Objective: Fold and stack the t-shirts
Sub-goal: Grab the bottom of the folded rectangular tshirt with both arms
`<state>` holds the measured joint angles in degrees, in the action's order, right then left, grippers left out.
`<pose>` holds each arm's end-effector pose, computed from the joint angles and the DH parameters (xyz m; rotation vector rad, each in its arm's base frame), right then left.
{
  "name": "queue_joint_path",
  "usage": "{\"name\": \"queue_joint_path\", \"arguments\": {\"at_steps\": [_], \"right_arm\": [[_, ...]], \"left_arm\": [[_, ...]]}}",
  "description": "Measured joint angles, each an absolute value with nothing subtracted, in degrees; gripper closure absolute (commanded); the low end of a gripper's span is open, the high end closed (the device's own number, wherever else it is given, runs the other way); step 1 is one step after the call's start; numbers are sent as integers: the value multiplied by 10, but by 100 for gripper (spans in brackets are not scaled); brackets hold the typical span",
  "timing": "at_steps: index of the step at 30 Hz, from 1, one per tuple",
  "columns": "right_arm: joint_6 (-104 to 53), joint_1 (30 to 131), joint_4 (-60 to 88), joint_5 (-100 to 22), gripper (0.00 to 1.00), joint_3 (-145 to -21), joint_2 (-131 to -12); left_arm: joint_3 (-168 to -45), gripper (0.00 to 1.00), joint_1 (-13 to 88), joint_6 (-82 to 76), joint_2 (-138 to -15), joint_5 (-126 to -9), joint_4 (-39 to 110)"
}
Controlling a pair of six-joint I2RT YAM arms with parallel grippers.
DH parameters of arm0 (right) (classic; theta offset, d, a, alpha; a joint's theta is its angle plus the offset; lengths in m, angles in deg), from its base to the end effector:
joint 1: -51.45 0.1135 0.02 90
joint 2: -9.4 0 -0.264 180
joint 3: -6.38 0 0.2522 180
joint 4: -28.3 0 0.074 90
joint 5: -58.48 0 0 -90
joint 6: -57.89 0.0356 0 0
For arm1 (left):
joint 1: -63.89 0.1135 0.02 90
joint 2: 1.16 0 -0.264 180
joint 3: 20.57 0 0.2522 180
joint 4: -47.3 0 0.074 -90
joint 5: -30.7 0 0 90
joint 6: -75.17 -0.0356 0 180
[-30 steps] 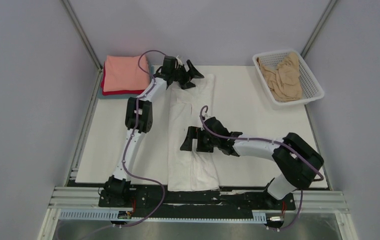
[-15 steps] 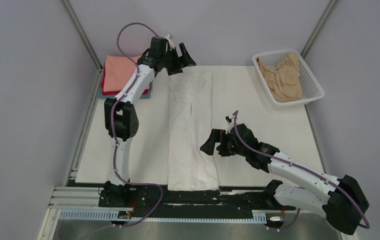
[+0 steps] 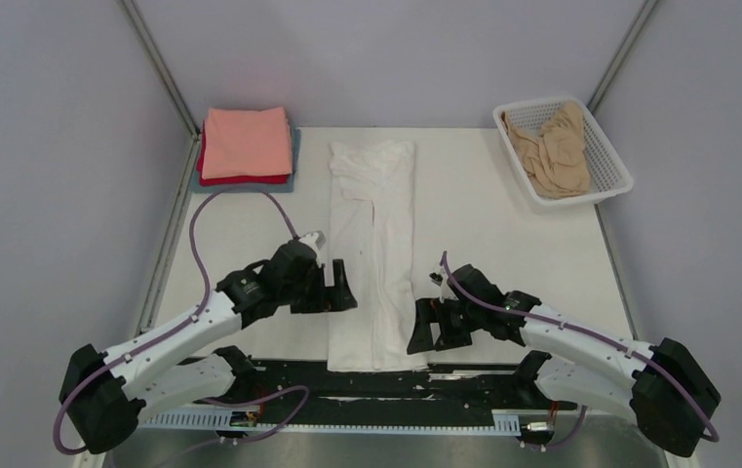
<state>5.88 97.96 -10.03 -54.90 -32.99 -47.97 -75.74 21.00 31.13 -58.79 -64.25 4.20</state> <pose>0.1113 0.1379 0.1691 -0.3834 2.7834 1.0000 0.1498 -0.1433 0.2475 -0.0231 2.5291 -0.8012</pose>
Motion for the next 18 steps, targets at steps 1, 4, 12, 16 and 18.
{"name": "queue_joint_path", "arguments": {"at_steps": [1,4,12,16,18], "right_arm": [[60,981,-106,-555,19,-322,-478],[66,982,-114,-564,23,-307,-470],[102,993,-85,-568,47,-267,-459],[114,994,-65,-567,50,-262,-477],[118,994,-57,-567,52,-259,-487]], "left_arm": [[-725,0,195,330,-563,-634,22],[-658,5,151,377,-493,-636,-14],[-542,22,104,470,-436,-688,-6],[-529,26,92,491,-448,-698,7],[-528,33,84,497,-458,-706,17]]}}
